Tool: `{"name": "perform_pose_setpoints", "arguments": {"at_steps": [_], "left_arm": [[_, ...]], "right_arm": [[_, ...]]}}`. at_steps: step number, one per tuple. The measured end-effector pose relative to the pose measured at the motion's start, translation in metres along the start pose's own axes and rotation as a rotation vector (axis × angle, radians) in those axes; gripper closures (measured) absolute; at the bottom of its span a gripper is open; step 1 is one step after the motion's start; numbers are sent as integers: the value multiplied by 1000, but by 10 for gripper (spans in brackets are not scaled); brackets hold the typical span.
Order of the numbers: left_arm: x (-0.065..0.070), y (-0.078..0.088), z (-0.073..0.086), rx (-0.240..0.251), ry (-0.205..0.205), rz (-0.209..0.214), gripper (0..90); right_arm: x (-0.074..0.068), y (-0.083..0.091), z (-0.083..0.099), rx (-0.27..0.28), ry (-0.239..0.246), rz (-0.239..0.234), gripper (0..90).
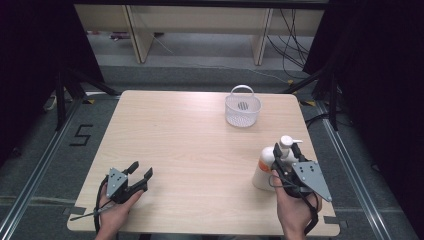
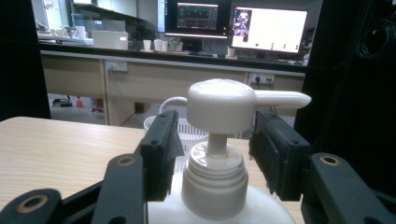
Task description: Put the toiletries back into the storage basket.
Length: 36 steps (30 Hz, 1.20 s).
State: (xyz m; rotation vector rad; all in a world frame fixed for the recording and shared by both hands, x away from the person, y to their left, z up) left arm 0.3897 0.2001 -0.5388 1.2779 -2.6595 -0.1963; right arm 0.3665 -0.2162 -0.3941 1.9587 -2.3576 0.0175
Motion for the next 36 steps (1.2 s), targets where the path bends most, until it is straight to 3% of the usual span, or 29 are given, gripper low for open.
{"name": "perform_pose_setpoints", "arguments": {"at_steps": [3,5,6,8,15,17,19,20,25,36], "left_arm": [[0,0,0,-2,-3,-2,399],[0,0,0,-1,-3,-2,399],[0,0,0,-2,-3,-1,399],[0,0,0,-1,-3,-1,398],[0,0,0,-4,-7,-1,395],[1,0,0,-2,-6,0,394],[1,0,0,-1,-4,3,394],[1,0,0,-3,-4,3,393],[1,0,0,-3,-2,2,393],[1,0,0,-3,-1,-1,393]], "right_arm": [[-2,-3,-1,-9,-6,5,513],[-2,-6,-2,12,22,-2,531],[-2,-5,0,-12,19,8,539],[-2,-8,0,-2,35,14,563],[0,-7,-1,11,28,21,601],[-2,-6,-1,-8,7,22,601],[-1,-8,-2,6,21,14,601],[2,-9,-3,25,51,17,601],[2,-9,-6,3,-4,5,601],[5,-11,-20,45,-3,1,601]]}}
Point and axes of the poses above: each handheld gripper's, and its own axes: y roughly backward along the jaws, z roughly out of its underside, x roughly to its right, the point moved 7 cm from there along -y, roughly forward along the jaws, and after that the axes turned 15 degrees about z, right-handed, at the moved point
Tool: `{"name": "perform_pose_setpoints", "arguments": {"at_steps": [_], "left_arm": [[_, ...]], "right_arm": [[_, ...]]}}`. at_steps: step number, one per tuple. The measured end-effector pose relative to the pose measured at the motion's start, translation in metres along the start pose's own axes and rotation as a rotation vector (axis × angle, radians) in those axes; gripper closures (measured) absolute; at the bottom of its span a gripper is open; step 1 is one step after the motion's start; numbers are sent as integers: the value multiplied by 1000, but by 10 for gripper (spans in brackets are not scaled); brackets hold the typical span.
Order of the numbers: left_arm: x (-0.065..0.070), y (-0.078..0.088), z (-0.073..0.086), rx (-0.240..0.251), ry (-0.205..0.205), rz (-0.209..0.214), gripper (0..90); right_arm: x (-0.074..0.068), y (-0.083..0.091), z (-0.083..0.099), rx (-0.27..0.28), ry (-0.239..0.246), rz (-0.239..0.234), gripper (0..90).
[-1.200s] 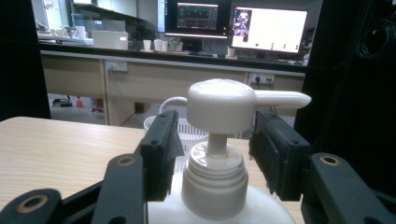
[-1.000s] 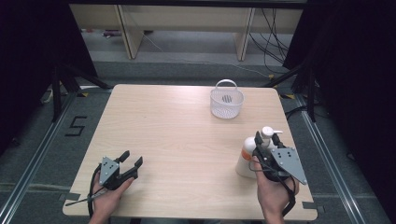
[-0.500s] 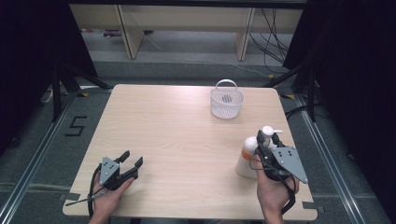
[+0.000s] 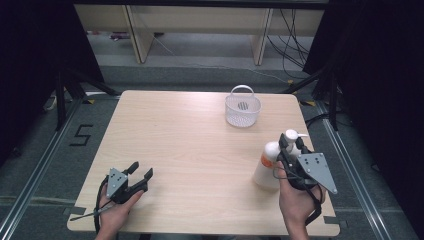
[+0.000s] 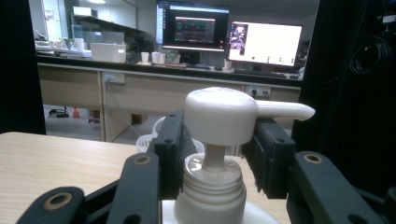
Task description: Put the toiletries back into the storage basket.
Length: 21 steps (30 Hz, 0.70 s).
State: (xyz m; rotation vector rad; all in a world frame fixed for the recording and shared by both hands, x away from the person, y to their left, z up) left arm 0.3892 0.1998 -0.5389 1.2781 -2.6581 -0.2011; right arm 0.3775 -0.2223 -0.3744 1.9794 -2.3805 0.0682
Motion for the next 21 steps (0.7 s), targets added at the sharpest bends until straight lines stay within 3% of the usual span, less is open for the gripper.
{"name": "perform_pose_setpoints", "arguments": {"at_steps": [5,12,19,21], "left_arm": [[0,0,0,0,1,-1,393],[0,0,0,1,1,-3,394],[0,0,0,2,6,-3,394],[0,0,0,1,5,-3,394]], "right_arm": [[0,-2,-7,33,-1,-5,601],[-3,-5,-11,22,-19,-9,601],[-5,-11,-17,43,-3,-24,601],[-7,-12,-20,44,-25,-23,601]]}}
Point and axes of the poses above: each handheld gripper's, and its own axes: y roughly backward along the jaws, z roughly out of its underside, x roughly to its right, the point moved 7 cm from there along -y, roughly forward along the jaws, and after that the axes turned 15 degrees about z, right-handed, at the moved point
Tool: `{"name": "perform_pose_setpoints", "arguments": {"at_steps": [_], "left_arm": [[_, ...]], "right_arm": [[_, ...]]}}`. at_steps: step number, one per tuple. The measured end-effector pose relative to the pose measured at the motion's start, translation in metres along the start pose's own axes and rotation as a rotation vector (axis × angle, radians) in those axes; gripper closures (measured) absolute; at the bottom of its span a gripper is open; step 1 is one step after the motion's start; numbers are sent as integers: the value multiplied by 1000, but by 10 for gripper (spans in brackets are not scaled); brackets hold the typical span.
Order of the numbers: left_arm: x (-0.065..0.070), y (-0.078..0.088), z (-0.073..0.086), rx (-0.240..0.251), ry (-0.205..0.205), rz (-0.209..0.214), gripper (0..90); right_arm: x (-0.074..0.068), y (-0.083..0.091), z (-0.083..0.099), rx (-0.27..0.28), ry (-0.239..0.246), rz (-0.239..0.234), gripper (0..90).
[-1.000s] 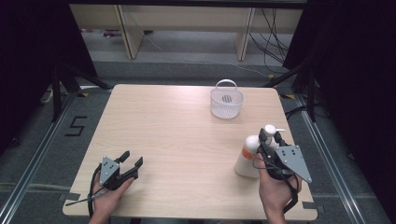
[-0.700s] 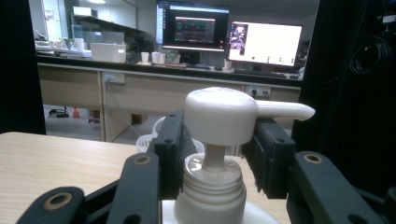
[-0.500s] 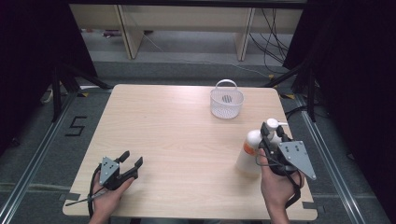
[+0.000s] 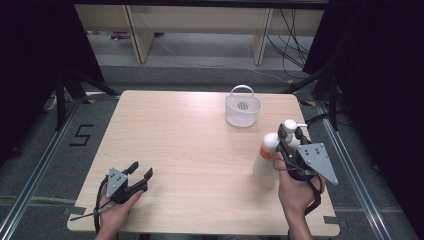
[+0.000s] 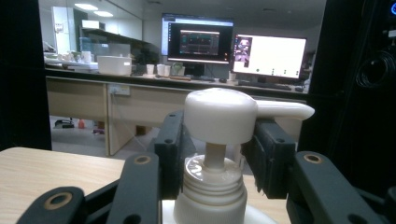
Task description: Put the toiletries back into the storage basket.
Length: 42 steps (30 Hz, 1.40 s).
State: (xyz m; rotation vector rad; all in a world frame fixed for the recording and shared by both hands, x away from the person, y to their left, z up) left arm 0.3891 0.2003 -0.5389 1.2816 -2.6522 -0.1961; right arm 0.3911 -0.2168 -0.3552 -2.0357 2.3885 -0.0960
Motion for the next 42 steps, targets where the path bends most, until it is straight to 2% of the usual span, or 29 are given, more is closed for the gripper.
{"name": "perform_pose_setpoints", "arguments": {"at_steps": [3,5,10,12,16,18,19,21,23,28,39,41,42], "left_arm": [[0,0,0,-2,0,-1,394],[0,0,0,0,0,-1,394],[0,0,0,2,1,-1,393],[0,0,0,3,0,0,394],[0,0,0,1,-1,-1,393],[0,0,0,2,0,0,394],[0,0,0,3,0,0,394],[0,0,0,2,-1,0,393],[0,0,0,2,1,1,393],[0,0,0,0,-4,0,394],[0,0,0,2,-1,2,393],[0,0,0,1,-2,2,393],[0,0,0,2,-2,1,393]], "right_arm": [[1,-2,-2,18,20,1,601],[0,-4,-3,9,3,5,601],[-1,-8,-6,19,17,-1,601],[-3,-9,-7,8,2,-8,601],[-4,-13,-9,20,12,1,601],[-6,-15,-10,25,8,-15,601],[-5,-15,-10,23,12,-1,601],[-4,-18,-11,35,25,-3,601],[-7,-19,-11,24,9,-11,601],[-5,-22,-13,30,20,5,601],[-11,-31,-17,33,12,-7,601],[-10,-32,-17,37,26,2,601],[-12,-33,-16,25,15,-8,601]]}}
Point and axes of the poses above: each handheld gripper's, and its own axes: y roughly backward along the jaws, z roughly out of its underside, x roughly to its right, the point moved 7 cm from there along -y, roughly forward along the jaws, and after that the axes turned 15 degrees about z, right-handed, at the moved point
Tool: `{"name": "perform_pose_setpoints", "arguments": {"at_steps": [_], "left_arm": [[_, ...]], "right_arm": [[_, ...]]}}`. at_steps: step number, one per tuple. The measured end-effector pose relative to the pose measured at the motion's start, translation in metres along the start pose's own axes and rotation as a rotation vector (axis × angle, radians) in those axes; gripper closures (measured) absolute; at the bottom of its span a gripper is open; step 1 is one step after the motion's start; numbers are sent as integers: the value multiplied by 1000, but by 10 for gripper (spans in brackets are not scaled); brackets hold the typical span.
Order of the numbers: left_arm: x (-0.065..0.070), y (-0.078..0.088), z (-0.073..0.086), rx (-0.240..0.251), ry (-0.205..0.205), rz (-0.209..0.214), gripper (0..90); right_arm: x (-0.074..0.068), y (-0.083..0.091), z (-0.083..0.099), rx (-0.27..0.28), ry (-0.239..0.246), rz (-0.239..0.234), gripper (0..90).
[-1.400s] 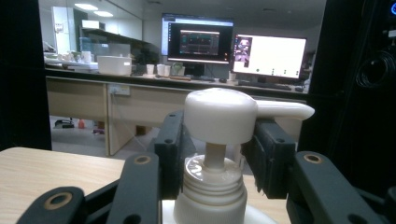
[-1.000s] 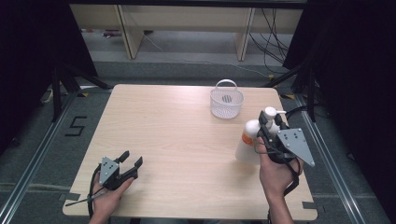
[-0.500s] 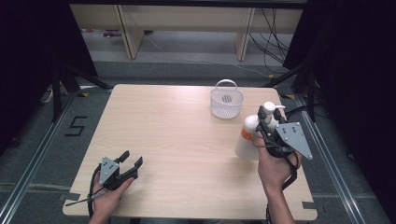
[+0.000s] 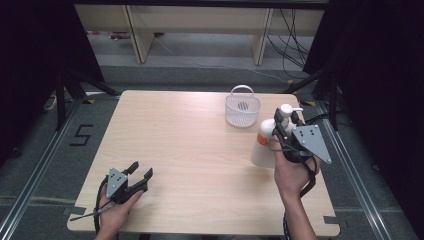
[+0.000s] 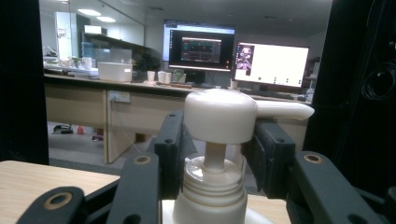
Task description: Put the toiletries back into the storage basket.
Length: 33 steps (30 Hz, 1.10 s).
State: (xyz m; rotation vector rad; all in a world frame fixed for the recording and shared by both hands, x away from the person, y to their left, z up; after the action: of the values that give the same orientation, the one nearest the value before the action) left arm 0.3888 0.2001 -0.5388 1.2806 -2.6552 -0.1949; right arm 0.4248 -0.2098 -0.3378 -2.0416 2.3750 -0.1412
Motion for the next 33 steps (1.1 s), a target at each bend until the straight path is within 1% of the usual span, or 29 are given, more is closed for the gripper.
{"name": "perform_pose_setpoints", "arguments": {"at_steps": [1,3,4,5,6,7,8,9,10,11,12,13,15,16,17,18,19,20,21,23,25,26,27,28,30,31,33], "left_arm": [[0,0,0,0,-1,0,393],[0,0,0,0,-3,1,393],[0,0,0,0,-2,0,393],[0,0,0,0,-2,1,393],[0,0,0,0,-2,0,393],[0,0,0,0,-3,0,394],[0,0,0,1,-2,0,393],[0,0,0,1,-3,0,393],[0,0,0,1,-4,0,393],[0,0,0,0,-4,2,393],[0,0,0,0,-4,1,393],[0,0,0,0,-4,2,393],[0,0,0,0,-4,2,393],[0,0,0,1,-4,2,393],[0,0,0,0,-3,1,393],[0,0,0,0,-2,2,393],[0,0,0,0,-1,2,393],[0,0,0,2,-1,2,393],[0,0,0,0,-1,4,393],[0,0,0,0,-3,4,393],[0,0,0,1,-2,5,393],[0,0,0,0,-2,4,393],[0,0,0,0,-1,4,393],[0,0,0,1,0,3,392],[0,0,0,0,-1,3,393],[0,0,0,0,-2,2,393],[0,0,0,1,-2,2,393]], "right_arm": [[1,-1,0,5,3,9,601],[0,-2,0,0,-6,5,601],[1,-3,-1,9,7,10,601],[0,-4,-1,9,5,9,601],[-2,-4,-1,-4,-1,-3,601],[-1,-5,-1,1,-4,11,601],[-1,-7,-2,9,5,8,601],[-2,-8,-3,6,-1,2,601],[-1,-8,-4,11,7,9,601],[-2,-9,-4,6,-2,10,601],[-2,-11,-5,17,11,7,601],[-3,-11,-5,6,-4,7,601],[-3,-13,-7,16,8,5,601],[-5,-13,-7,8,-3,4,601],[-5,-14,-8,13,0,7,601],[-7,-15,-8,10,-5,0,601],[-6,-16,-8,14,9,5,601],[-7,-18,-9,21,7,6,601],[-9,-18,-9,13,-2,5,601],[-11,-19,-9,14,-7,0,601],[-11,-21,-9,13,2,2,601],[-13,-22,-9,12,-7,-5,601],[-12,-23,-9,17,3,-2,601],[-13,-23,-8,7,2,-5,601],[-14,-24,-8,11,-2,1,601],[-14,-25,-8,12,7,1,601],[-14,-27,-9,12,8,-5,601]]}}
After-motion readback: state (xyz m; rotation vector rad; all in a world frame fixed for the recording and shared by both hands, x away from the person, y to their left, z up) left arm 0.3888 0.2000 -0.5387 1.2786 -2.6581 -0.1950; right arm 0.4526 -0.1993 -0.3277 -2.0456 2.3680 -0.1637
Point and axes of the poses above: each handheld gripper's, and its own axes: y roughly backward along the jaws, z roughly out of its underside, x roughly to its right, the point moved 7 cm from there along -y, roughly forward along the jaws, and after that the axes turned 15 degrees about z, right-handed, at the moved point
